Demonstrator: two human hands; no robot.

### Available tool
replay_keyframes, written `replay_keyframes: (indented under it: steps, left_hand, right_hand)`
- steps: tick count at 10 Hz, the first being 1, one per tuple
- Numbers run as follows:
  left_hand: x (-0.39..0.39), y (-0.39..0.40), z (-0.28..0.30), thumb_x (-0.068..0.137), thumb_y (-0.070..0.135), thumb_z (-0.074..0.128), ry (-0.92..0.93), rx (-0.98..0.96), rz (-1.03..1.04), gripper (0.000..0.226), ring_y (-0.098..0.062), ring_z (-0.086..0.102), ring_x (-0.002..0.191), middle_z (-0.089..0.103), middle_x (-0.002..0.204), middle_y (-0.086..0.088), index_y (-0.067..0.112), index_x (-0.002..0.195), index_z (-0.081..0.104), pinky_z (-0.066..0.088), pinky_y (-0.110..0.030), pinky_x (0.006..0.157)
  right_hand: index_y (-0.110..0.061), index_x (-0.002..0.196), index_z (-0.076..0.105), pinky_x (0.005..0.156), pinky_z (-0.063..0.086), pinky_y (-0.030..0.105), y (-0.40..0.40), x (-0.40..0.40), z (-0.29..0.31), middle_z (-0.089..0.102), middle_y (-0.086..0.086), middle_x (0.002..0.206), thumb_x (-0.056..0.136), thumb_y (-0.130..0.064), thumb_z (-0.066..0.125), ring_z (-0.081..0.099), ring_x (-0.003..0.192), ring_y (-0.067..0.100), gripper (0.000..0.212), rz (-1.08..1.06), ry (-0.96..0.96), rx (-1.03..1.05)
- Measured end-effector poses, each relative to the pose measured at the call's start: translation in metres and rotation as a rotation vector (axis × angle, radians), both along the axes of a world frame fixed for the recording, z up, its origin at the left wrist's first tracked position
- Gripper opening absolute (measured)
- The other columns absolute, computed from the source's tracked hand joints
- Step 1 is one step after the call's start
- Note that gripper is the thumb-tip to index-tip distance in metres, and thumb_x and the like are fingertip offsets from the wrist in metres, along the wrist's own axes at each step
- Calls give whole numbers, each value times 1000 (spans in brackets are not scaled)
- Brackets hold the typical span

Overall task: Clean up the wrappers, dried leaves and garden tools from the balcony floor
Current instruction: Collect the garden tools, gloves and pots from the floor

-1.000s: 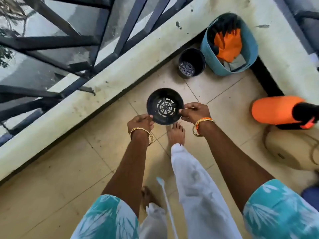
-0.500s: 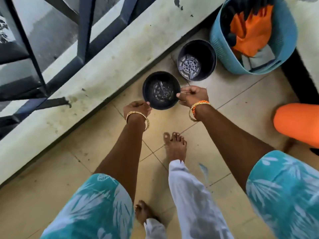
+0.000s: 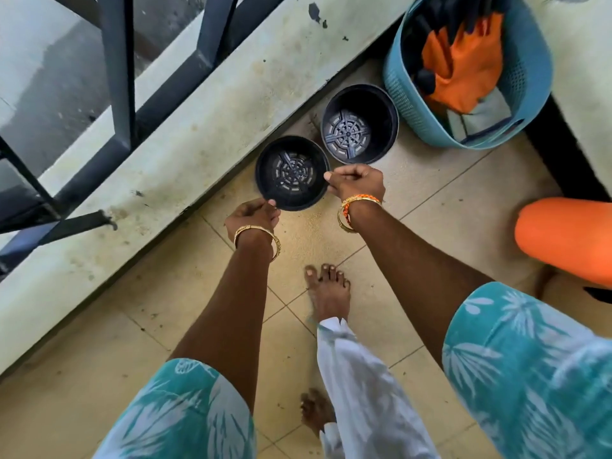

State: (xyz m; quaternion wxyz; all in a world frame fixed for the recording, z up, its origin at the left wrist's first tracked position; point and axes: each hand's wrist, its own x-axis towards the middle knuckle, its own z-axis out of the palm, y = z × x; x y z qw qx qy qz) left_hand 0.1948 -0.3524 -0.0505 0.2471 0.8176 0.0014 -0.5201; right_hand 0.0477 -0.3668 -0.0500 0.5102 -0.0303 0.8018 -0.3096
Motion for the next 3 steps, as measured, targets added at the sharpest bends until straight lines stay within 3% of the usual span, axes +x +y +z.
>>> replay_keyframes:
  steps: [2,3]
  left_hand:
    - [3,4,-4,80,4,74,13,-2,-154,17,-16,67,67,66,75,-11,3,93,64,58,-24,68]
    - [4,11,-5,81,10,74,-7,13,-233,18,-15,66,66,67,74,-6,5,95,65,57,-26,69]
  right_hand:
    - [-11,67,60,64,58,29,-3,4,0,63,5,67,75,-5,75,60,58,14,18,84,97,2]
    - [-9,72,61,65,54,26,1,5,5,64,4,71,77,-14,74,59,62,14,15,170,209,-11]
